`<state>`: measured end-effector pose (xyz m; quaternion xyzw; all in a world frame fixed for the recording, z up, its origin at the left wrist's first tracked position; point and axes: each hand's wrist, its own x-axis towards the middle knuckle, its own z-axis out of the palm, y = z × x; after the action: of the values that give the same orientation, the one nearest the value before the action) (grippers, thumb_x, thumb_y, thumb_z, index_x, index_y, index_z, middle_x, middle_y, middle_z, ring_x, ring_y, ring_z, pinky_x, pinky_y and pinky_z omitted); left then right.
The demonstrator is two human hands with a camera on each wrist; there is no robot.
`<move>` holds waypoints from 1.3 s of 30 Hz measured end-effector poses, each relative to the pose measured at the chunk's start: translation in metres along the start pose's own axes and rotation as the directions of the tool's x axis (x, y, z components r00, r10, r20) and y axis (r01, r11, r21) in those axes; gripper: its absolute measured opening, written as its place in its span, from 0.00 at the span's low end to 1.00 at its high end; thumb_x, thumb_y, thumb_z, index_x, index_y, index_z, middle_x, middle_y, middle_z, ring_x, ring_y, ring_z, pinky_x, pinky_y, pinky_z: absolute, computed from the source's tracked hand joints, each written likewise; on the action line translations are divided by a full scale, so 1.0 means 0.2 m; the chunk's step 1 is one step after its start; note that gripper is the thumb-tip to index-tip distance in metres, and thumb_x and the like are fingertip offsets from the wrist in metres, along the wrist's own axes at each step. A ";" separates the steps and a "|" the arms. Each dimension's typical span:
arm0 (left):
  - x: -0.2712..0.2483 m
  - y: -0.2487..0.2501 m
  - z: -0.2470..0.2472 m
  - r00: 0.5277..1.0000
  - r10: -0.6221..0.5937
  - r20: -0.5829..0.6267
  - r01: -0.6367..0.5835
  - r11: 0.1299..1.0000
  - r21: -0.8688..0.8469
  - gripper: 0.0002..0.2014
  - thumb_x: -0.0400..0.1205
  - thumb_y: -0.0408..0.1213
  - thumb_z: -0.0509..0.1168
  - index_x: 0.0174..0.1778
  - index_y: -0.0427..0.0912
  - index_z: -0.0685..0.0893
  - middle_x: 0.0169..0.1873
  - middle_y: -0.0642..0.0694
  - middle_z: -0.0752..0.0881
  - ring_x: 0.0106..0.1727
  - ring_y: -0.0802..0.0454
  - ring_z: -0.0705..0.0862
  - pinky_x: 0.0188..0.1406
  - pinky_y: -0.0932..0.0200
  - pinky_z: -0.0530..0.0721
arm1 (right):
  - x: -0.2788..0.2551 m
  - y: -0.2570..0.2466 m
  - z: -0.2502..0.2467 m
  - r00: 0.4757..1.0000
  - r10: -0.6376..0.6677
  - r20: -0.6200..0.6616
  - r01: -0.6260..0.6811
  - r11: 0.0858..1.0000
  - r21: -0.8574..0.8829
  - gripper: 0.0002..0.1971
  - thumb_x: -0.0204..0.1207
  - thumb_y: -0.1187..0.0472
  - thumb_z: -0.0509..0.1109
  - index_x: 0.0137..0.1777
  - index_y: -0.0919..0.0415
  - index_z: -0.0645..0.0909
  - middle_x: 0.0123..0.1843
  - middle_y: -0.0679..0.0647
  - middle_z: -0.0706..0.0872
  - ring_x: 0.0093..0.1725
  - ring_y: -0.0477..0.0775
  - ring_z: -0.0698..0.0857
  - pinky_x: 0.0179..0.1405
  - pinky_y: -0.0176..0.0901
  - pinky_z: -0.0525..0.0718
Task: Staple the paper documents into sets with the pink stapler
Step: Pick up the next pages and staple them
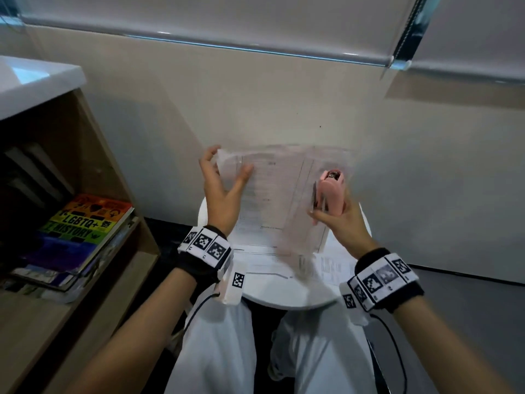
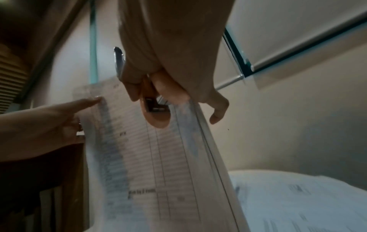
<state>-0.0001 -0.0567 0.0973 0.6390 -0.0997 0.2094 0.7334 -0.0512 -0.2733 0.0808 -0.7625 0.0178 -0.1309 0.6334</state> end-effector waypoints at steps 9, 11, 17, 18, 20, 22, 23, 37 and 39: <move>-0.02 -0.08 0.00 0.967 -0.161 0.195 0.145 0.985 0.092 0.19 0.82 0.52 0.60 0.67 0.52 0.70 0.68 0.45 0.78 0.71 0.47 0.76 0.73 0.42 0.74 | 0.01 0.06 0.01 0.998 0.056 -0.017 -0.057 0.998 -0.028 0.17 0.69 0.74 0.76 0.58 0.71 0.79 0.46 0.61 0.86 0.44 0.53 0.86 0.37 0.30 0.85; 0.01 -0.04 0.01 0.976 -0.096 0.197 0.093 0.995 0.024 0.10 0.82 0.45 0.60 0.57 0.56 0.69 0.59 0.45 0.80 0.63 0.47 0.81 0.66 0.47 0.81 | 0.03 0.04 0.01 0.999 0.036 -0.013 -0.036 0.999 0.025 0.19 0.69 0.74 0.76 0.61 0.70 0.80 0.52 0.63 0.88 0.50 0.54 0.88 0.48 0.37 0.88; -0.02 -0.09 0.00 0.982 -0.091 0.163 0.093 0.996 -0.004 0.07 0.86 0.38 0.59 0.57 0.51 0.69 0.53 0.56 0.81 0.57 0.57 0.83 0.61 0.54 0.82 | 0.03 0.07 0.02 0.997 0.062 0.038 -0.062 0.998 0.005 0.26 0.69 0.73 0.77 0.67 0.67 0.76 0.57 0.62 0.87 0.57 0.58 0.87 0.55 0.44 0.87; -0.02 -0.09 0.00 0.984 -0.076 0.159 0.076 0.997 0.007 0.07 0.87 0.38 0.58 0.56 0.55 0.71 0.52 0.58 0.82 0.57 0.60 0.83 0.60 0.56 0.81 | 0.03 0.07 0.03 0.998 0.058 0.034 -0.058 0.998 0.004 0.25 0.69 0.73 0.77 0.66 0.68 0.76 0.57 0.62 0.87 0.56 0.57 0.87 0.54 0.43 0.87; -0.01 -0.08 0.00 0.990 -0.026 0.141 0.022 0.999 0.030 0.09 0.87 0.38 0.57 0.56 0.59 0.71 0.52 0.60 0.83 0.56 0.62 0.82 0.60 0.59 0.80 | 0.04 0.04 0.03 0.999 0.037 0.008 -0.037 0.999 0.010 0.24 0.69 0.74 0.77 0.66 0.68 0.77 0.55 0.59 0.87 0.52 0.52 0.87 0.51 0.38 0.87; 0.00 -0.05 0.00 0.990 0.022 0.136 -0.029 0.998 0.050 0.08 0.87 0.39 0.56 0.56 0.59 0.70 0.54 0.58 0.81 0.58 0.61 0.82 0.62 0.58 0.80 | 0.06 0.01 0.03 1.000 0.027 -0.013 -0.027 0.999 0.038 0.24 0.69 0.75 0.77 0.65 0.66 0.77 0.53 0.54 0.87 0.51 0.46 0.87 0.50 0.34 0.87; 0.00 -0.05 0.00 0.989 0.043 0.143 -0.052 0.997 0.062 0.07 0.87 0.40 0.57 0.57 0.56 0.69 0.54 0.56 0.81 0.58 0.60 0.81 0.63 0.58 0.81 | 0.06 0.00 0.03 1.000 0.025 -0.011 -0.024 0.999 0.048 0.24 0.68 0.75 0.77 0.64 0.66 0.77 0.53 0.53 0.87 0.51 0.46 0.87 0.51 0.35 0.87; 0.06 -0.07 -0.05 0.995 0.050 0.082 -0.069 0.963 0.261 0.15 0.85 0.54 0.53 0.55 0.47 0.77 0.48 0.42 0.87 0.49 0.44 0.87 0.50 0.37 0.86 | 0.17 -0.26 0.00 0.904 -0.074 -0.422 0.178 0.961 0.213 0.23 0.66 0.71 0.79 0.59 0.74 0.74 0.44 0.56 0.88 0.38 0.48 0.86 0.33 0.38 0.84; 0.05 -0.06 -0.07 0.996 0.040 0.078 -0.060 0.961 0.272 0.19 0.84 0.56 0.53 0.55 0.44 0.77 0.46 0.42 0.87 0.47 0.41 0.86 0.47 0.35 0.85 | 0.21 -0.43 0.03 0.863 -0.057 -0.501 0.241 0.919 0.311 0.10 0.68 0.74 0.76 0.46 0.70 0.80 0.29 0.46 0.88 0.28 0.43 0.86 0.29 0.36 0.83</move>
<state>0.0130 -0.0430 0.0891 0.7386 -0.1120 0.2166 0.6285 -0.0213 -0.2585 0.1699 -0.5739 0.0905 -0.3673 0.7264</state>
